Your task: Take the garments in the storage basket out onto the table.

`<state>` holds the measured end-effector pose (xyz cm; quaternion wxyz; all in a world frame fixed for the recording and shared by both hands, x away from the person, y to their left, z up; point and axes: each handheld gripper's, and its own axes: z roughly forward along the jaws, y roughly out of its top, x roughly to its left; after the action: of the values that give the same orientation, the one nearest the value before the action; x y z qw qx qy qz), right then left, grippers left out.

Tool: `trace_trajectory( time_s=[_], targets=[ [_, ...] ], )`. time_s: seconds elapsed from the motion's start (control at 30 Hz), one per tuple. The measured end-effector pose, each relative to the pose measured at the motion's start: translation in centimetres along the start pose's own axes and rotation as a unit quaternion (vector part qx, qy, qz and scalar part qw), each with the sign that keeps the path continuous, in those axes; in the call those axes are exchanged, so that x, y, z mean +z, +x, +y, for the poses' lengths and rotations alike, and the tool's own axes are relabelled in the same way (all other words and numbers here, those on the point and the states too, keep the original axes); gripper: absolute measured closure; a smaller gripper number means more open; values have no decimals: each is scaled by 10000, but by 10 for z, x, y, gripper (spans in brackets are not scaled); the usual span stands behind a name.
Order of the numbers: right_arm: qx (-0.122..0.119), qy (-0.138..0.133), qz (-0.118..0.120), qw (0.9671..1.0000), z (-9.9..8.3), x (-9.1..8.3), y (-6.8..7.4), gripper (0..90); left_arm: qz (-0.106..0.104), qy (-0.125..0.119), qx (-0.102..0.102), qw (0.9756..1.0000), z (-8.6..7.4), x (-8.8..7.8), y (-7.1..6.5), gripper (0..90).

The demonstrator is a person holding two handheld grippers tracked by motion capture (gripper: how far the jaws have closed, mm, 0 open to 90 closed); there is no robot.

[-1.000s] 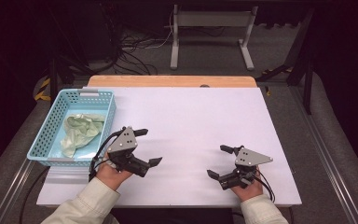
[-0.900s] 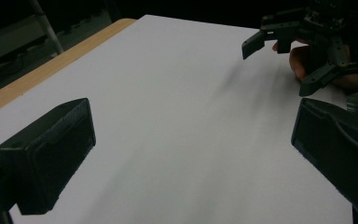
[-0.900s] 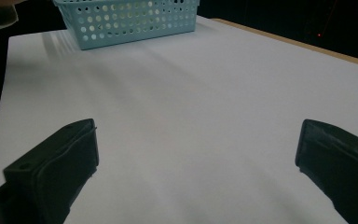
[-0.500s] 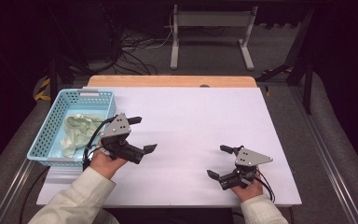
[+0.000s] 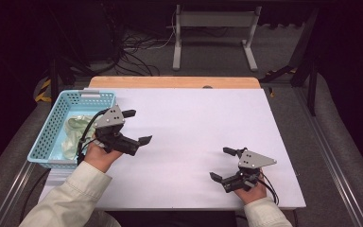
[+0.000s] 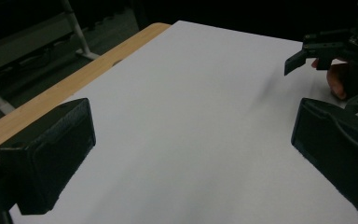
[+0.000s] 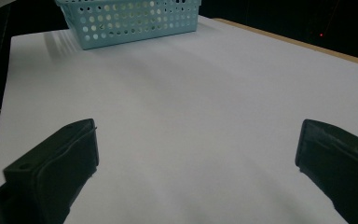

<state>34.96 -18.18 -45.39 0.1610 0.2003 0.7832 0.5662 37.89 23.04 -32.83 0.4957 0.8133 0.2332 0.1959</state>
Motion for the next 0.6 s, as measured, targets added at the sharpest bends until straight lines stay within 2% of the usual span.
trace_trajectory(
  time_s=[0.6],
  targets=[
    [-1, 1, 2, 10000, 0, 0, 0, 1, 368, 87, -156, 9992, 0, -15, 29, 5]
  ],
)
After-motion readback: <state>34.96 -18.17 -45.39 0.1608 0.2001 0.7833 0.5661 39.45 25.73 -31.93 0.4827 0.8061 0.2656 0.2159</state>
